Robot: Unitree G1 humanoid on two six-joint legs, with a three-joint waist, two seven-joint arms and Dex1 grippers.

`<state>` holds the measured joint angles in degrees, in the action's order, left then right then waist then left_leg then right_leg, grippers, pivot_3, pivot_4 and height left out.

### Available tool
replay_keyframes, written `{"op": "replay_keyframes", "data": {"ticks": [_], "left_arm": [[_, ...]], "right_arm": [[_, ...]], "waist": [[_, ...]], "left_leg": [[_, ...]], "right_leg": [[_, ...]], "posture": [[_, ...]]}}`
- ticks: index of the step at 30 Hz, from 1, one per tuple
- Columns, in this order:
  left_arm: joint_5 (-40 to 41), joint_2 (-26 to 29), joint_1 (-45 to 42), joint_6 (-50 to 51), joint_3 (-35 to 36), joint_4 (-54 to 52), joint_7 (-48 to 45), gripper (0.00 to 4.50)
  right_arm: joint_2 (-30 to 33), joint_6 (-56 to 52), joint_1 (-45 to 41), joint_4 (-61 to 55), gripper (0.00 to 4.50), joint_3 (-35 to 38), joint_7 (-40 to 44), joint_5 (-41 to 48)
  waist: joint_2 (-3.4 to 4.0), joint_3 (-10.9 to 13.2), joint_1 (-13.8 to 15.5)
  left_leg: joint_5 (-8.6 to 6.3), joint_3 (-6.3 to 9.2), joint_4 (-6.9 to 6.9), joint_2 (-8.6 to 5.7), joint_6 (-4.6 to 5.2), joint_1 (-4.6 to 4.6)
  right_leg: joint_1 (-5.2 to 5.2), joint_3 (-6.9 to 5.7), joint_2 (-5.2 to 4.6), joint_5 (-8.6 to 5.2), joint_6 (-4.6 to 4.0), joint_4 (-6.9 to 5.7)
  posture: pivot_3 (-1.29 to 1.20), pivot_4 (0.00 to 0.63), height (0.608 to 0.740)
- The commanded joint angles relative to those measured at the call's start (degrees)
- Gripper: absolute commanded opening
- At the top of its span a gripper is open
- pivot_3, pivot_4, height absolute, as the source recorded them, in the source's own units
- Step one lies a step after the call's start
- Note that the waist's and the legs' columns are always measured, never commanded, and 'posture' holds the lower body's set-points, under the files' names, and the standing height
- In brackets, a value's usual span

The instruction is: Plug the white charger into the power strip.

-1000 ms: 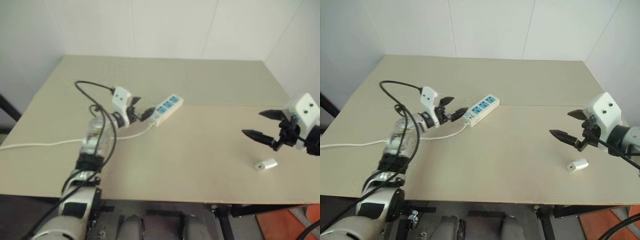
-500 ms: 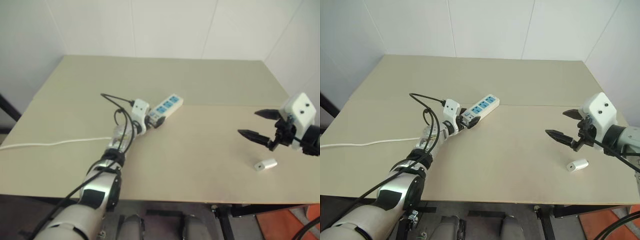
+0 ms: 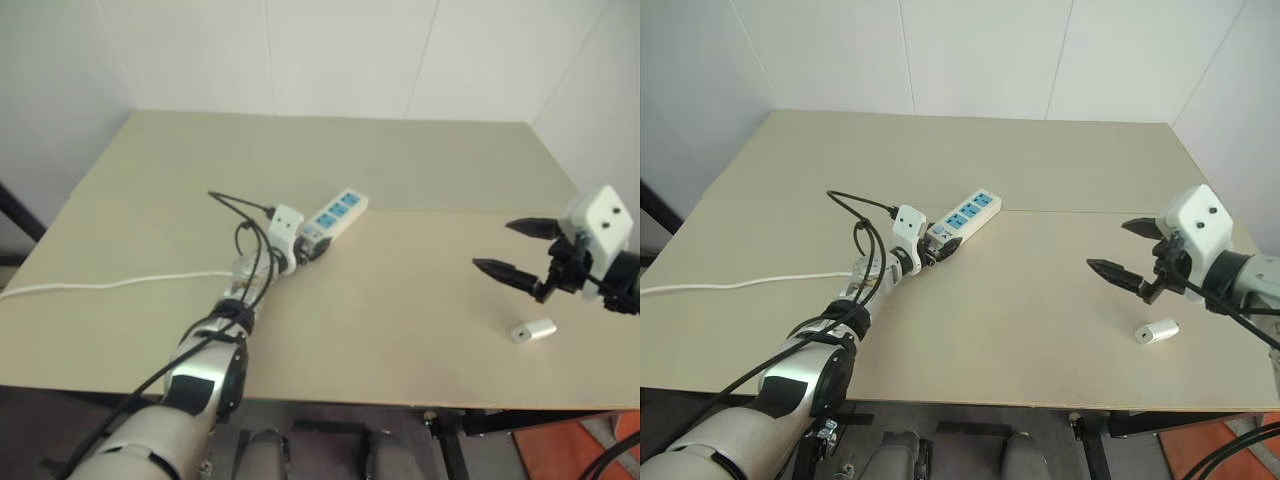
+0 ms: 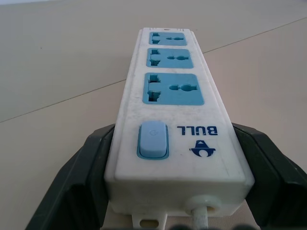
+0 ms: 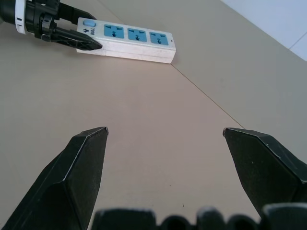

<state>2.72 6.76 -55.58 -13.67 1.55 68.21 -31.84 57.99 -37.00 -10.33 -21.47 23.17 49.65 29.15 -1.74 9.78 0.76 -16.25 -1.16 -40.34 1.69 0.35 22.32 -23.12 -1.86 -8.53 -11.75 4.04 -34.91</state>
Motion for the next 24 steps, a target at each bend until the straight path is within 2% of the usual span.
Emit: {"op": "replay_keyframes", "data": {"ticks": [1, 8, 11, 14, 17, 20, 24], "left_arm": [[-0.36, -0.44, 1.62, 0.55, 0.05, 1.33, -2.12, 3.29], [1.05, 1.99, 3.98, -0.75, -1.43, -5.89, -17.38, 3.29], [4.54, 2.89, 7.17, 1.81, -2.27, -15.06, -27.60, 3.29], [6.56, 4.27, 11.77, 5.29, -4.33, -25.19, -34.07, 3.29], [7.00, 8.10, 19.09, 7.91, -8.84, -36.75, -42.14, 3.29], [7.09, 10.62, 22.51, 8.85, -11.04, -41.84, -45.09, 3.29], [6.79, 12.44, 23.75, 7.77, -12.18, -43.12, -45.96, 3.29]], "right_arm": [[0.64, -0.68, -1.15, -1.96, 4.50, 2.80, -0.46, 1.62], [1.33, -0.41, -1.16, -1.25, 4.50, 3.05, -0.46, 1.63], [1.46, -0.27, -0.84, -1.12, 4.50, 3.31, -0.16, 1.67], [1.61, -0.13, -0.70, -0.91, 4.50, 3.31, 0.00, 1.57], [2.16, 0.00, -0.59, -0.67, 4.50, 3.17, 0.72, 1.47], [2.74, 0.27, -0.51, -0.42, 4.50, 3.04, 1.49, 1.52], [3.59, 0.36, -0.61, -0.04, 4.50, 3.16, 2.52, 1.54]], "waist": [[0.00, 0.00, -0.02], [0.03, -0.02, -0.07], [0.03, -0.01, -0.07], [0.03, -0.01, -0.06], [0.05, -0.02, -0.12], [0.05, -0.02, -0.11], [0.07, -0.03, -0.08]], "left_leg": [[0.00, 0.00, 0.00, 0.00, 0.00, 0.00], [0.00, 0.00, 0.01, 0.00, 0.00, 0.01], [0.00, -0.01, 0.01, 0.01, 0.00, 0.03], [0.00, 0.00, 0.01, 0.02, 0.00, 0.08], [0.00, 0.00, 0.01, 0.03, 0.00, 0.08], [0.00, 0.00, 0.00, 0.03, 0.00, 0.04], [0.00, 0.03, 0.00, 0.03, 0.01, -0.01]], "right_leg": [[0.00, 0.00, 0.00, 0.00, 0.00, 0.00], [-0.01, 0.00, 0.00, 0.00, 0.00, -0.01], [-0.02, 0.00, 0.00, 0.00, 0.00, -0.03], [-0.05, 0.00, 0.00, 0.00, 0.00, -0.06], [-0.07, 0.01, 0.00, 0.00, 0.00, -0.05], [-0.06, 0.02, 0.00, 0.00, -0.01, -0.02], [-0.05, 0.02, 0.00, 0.00, -0.03, -0.02]], "posture": [[0.00, 0.150, 0.740], [0.00, 0.150, 0.740], [0.00, 0.150, 0.740], [0.00, 0.150, 0.740], [0.00, 0.150, 0.740], [0.00, 0.150, 0.740], [0.00, 0.150, 0.740]]}}
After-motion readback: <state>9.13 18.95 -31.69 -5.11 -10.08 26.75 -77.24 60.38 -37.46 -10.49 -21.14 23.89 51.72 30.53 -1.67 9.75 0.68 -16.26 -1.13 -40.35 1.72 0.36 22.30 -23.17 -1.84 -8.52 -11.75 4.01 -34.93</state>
